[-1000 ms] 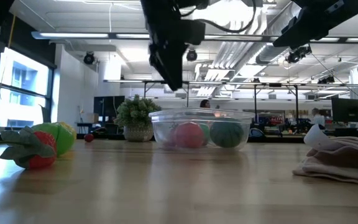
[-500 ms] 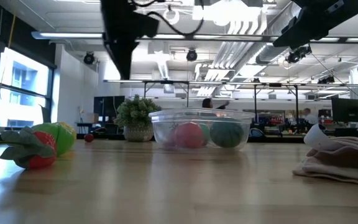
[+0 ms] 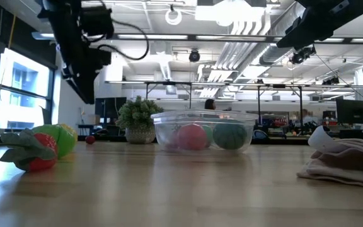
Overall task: Pick and placing Produce into tupperware
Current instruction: Put the red cherry into the transparent bin
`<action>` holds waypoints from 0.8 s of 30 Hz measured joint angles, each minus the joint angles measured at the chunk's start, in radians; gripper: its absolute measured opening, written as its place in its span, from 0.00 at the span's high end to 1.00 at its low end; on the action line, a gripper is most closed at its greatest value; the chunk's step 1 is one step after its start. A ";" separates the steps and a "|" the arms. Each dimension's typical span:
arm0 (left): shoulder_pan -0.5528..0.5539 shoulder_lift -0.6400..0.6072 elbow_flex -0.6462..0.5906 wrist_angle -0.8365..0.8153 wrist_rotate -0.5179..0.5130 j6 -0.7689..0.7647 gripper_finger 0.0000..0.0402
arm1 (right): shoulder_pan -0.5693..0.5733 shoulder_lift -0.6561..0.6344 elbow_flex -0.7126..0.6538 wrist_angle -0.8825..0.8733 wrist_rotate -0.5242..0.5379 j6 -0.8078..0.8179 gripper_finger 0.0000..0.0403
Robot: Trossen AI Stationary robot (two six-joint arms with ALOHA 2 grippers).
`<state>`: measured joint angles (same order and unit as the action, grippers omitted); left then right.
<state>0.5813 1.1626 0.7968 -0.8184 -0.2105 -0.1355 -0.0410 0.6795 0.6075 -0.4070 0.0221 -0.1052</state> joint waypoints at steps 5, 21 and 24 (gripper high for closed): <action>0.174 0.002 -0.006 0.010 0.034 0.119 0.45 | 0.000 0.000 0.000 0.001 0.000 0.000 1.00; 0.368 0.296 -0.006 0.150 0.200 0.260 0.45 | 0.000 0.000 0.000 0.001 0.000 0.000 1.00; 0.367 0.331 -0.006 0.165 0.224 0.333 0.45 | 0.000 0.000 0.000 0.001 0.000 0.000 1.00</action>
<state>0.9485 1.4933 0.7910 -0.6537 0.0135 0.1975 -0.0411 0.6793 0.6075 -0.4065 0.0223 -0.1051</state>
